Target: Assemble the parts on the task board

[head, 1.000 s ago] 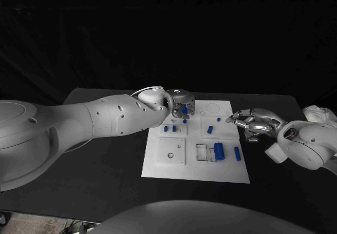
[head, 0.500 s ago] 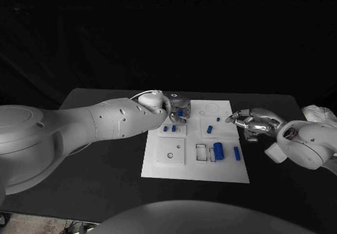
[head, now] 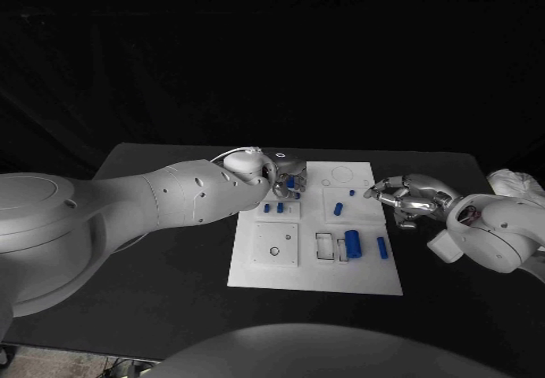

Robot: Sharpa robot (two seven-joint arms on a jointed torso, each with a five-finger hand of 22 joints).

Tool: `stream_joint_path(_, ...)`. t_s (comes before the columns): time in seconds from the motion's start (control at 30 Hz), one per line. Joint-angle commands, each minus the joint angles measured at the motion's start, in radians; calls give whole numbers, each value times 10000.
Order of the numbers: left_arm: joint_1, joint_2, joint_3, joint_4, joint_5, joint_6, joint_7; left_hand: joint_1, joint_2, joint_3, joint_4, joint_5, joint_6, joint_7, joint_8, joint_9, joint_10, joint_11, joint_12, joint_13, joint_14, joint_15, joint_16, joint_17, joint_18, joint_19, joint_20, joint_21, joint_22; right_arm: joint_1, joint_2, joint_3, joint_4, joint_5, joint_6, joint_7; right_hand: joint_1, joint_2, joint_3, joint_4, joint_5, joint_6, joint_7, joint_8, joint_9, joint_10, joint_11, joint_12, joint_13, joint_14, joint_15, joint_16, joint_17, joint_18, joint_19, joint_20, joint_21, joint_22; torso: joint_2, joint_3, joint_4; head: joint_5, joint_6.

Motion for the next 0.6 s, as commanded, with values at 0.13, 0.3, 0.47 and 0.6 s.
stream_joint_path(0.13, -74, 116, 9, -145, -58, 193, 145, 116, 27, 74, -42, 97, -12, -123, -61, -37, 9, -34, -36, -18, -101, 1, -35, -33, -91, 34, -31, -74, 1819, -8, -13, -2, 27, -49, 160, 25, -32, -102, 59, 2, -65, 18, 5, 32, 10, -91, 12, -57, 1310, 303, -28, -40, 1945, 67, -58, 11, -37, 1325, 5, -2, 4, -33, -1)
stream_joint_path(0.3, -108, 207, 10, -261, -58, 185, 224, 125, 27, 109, -74, 113, -33, -181, -69, -64, 39, -29, -21, -16, -114, 3, -41, -54, -90, 30, -32, -84, 1817, -8, -18, -2, 31, -48, 159, 15, -34, -107, 66, 3, -66, 19, 6, 34, 11, -92, 13, -59, 1308, 296, -27, -44, 1938, 68, -62, 12, -41, 1323, 9, -2, 0, -26, -1)
stream_joint_path(0.47, -133, 284, 11, -349, -58, 182, 302, 146, 41, 147, -114, 107, -7, -209, -51, -78, 80, -48, 3, -8, -127, -1, -45, -70, -86, 21, -34, -104, 1813, -8, -18, -2, 36, -48, 159, 4, -37, -111, 72, 3, -67, 19, 7, 35, 12, -94, 14, -61, 1306, 289, -27, -48, 1931, 69, -65, 12, -44, 1322, 2, -1, -1, -30, -1)
stream_joint_path(0.6, -157, 319, 12, -405, -58, 212, 318, 158, 53, 181, -162, 92, 62, -167, -15, -87, 112, -98, 25, 0, -124, -24, -16, -45, -89, 27, -45, -84, 1820, -8, -20, -2, 30, -48, 164, -3, -42, -116, 80, 5, -73, 24, 10, 38, 14, -97, 16, -64, 1301, 285, -26, -51, 1926, 70, -71, 12, -51, 1320, 4, 2, 1, -50, -1)
